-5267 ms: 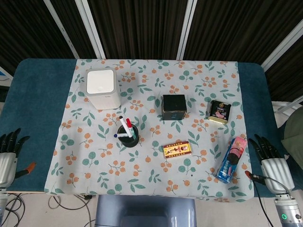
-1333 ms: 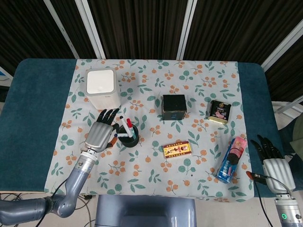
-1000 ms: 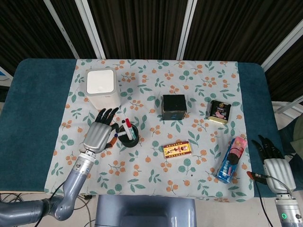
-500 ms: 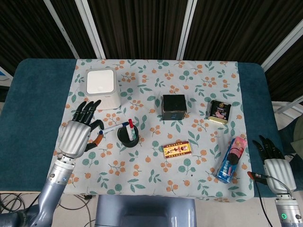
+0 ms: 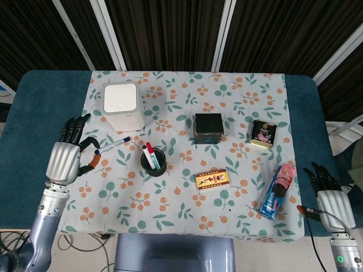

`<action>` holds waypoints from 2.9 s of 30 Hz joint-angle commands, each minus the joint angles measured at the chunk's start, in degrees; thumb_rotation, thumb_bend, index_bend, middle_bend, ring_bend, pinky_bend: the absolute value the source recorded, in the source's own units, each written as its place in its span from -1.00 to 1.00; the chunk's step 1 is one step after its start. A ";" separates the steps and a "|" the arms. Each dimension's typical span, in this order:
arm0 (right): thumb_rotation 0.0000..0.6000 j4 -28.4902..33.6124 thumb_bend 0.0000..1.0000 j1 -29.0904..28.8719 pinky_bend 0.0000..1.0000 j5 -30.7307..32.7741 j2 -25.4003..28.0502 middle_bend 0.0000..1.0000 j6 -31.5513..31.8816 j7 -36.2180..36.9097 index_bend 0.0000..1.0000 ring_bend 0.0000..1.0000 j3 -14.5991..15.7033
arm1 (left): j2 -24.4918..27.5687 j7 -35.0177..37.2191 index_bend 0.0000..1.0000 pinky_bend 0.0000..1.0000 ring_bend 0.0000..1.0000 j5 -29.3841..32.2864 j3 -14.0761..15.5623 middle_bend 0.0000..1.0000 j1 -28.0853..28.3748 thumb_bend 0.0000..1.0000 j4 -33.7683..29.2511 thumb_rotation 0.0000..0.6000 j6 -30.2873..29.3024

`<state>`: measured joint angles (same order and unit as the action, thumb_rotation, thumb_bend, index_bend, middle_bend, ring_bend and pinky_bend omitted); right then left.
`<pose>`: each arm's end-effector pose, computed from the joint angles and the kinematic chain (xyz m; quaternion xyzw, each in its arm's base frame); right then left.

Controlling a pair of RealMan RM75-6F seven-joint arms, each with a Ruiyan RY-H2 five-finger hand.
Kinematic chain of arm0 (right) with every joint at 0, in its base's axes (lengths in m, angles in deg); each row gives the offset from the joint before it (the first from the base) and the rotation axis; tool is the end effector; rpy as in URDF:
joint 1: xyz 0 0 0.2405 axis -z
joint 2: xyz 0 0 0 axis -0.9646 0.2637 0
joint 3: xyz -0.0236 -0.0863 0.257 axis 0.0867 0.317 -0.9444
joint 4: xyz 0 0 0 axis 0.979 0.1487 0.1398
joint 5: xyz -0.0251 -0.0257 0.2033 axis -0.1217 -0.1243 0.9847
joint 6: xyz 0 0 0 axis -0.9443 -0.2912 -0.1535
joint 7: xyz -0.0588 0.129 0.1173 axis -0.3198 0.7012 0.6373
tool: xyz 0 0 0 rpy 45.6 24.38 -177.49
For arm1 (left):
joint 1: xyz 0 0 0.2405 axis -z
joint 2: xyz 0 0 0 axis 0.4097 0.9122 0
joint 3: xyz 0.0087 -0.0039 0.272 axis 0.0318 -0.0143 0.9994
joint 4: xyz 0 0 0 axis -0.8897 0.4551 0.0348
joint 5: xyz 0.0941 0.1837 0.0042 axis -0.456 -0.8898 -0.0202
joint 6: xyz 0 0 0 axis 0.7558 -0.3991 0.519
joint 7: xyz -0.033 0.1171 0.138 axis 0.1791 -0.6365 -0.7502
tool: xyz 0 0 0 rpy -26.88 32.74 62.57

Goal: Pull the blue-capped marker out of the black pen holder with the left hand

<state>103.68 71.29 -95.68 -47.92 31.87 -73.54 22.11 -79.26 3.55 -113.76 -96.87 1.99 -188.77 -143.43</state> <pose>-0.3197 -0.2143 0.1549 0.5962 -0.3745 0.3858 0.5962 -0.1726 0.3262 0.1078 -0.6029 -0.3283 -0.5329 0.4947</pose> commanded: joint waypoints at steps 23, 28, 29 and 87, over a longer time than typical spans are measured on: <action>1.00 0.18 -0.68 0.08 -0.59 0.15 -0.01 -1.00 -0.03 0.13 -0.72 -0.97 -0.13 | -13.63 2.89 0.14 -1.00 -1.00 8.45 -4.07 -0.98 7.43 -0.25 23.14 1.00 13.51; 1.00 0.31 -0.68 0.12 -0.59 0.21 0.02 -1.00 0.01 0.07 -0.72 -0.97 -0.17 | -15.01 -0.62 0.14 -1.00 -1.00 8.92 -4.26 -0.98 8.60 -0.25 22.69 1.00 13.91; 1.00 0.31 -0.68 0.12 -0.59 0.22 0.03 -1.00 0.01 0.07 -0.72 -0.97 -0.18 | -15.30 -1.18 0.14 -1.00 -1.00 9.07 -4.22 -0.98 8.69 -0.25 22.42 1.00 13.93; 1.00 0.14 -0.68 0.06 -0.59 0.20 0.43 -1.00 0.02 0.65 -0.72 -0.97 -0.39 | 3.09 -17.12 -0.52 -1.00 -1.00 -0.20 5.09 -1.00 -3.70 -0.69 -6.44 1.00 -2.61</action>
<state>103.83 71.35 -95.47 -47.48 31.89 -72.88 21.72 -77.63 -14.21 -113.05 -92.97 0.37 -194.23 -143.90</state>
